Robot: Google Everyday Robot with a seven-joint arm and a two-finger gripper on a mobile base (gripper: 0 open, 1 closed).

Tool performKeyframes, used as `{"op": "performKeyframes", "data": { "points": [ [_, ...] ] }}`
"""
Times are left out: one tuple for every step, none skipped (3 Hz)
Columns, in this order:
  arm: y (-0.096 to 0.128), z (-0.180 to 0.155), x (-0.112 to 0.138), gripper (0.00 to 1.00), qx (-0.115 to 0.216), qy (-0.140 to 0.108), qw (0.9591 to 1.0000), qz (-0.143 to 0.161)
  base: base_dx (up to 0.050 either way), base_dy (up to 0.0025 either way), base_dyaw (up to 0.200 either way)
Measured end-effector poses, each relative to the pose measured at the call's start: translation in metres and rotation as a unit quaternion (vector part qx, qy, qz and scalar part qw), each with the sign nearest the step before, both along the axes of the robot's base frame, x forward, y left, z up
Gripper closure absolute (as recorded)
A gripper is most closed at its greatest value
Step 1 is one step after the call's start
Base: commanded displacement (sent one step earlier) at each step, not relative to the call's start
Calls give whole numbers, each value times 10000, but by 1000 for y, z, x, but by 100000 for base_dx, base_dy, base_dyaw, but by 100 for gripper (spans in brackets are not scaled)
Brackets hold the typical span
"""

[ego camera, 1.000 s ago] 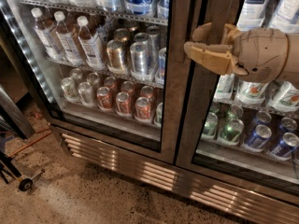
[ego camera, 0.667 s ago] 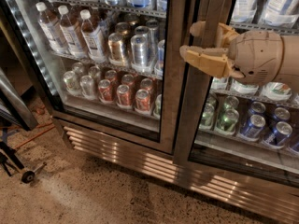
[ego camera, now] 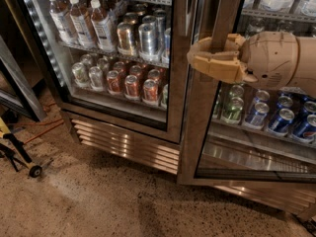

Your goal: Open right fridge door

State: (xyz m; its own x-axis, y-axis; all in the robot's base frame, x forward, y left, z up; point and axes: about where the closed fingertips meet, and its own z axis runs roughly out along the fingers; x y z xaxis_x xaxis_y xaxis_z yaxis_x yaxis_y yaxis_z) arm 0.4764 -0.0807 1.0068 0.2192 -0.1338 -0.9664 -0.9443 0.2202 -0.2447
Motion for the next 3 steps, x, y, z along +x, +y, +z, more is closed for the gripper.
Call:
{"op": "performKeyframes", "data": {
  "points": [
    [0,0,0,100,0,0,10000,0,-7,7,-20068],
    [0,0,0,100,0,0,10000,0,3,-5,-19339],
    [0,0,0,100,-1,-2,10000,1,-5001,3,-23]
  ]
}}
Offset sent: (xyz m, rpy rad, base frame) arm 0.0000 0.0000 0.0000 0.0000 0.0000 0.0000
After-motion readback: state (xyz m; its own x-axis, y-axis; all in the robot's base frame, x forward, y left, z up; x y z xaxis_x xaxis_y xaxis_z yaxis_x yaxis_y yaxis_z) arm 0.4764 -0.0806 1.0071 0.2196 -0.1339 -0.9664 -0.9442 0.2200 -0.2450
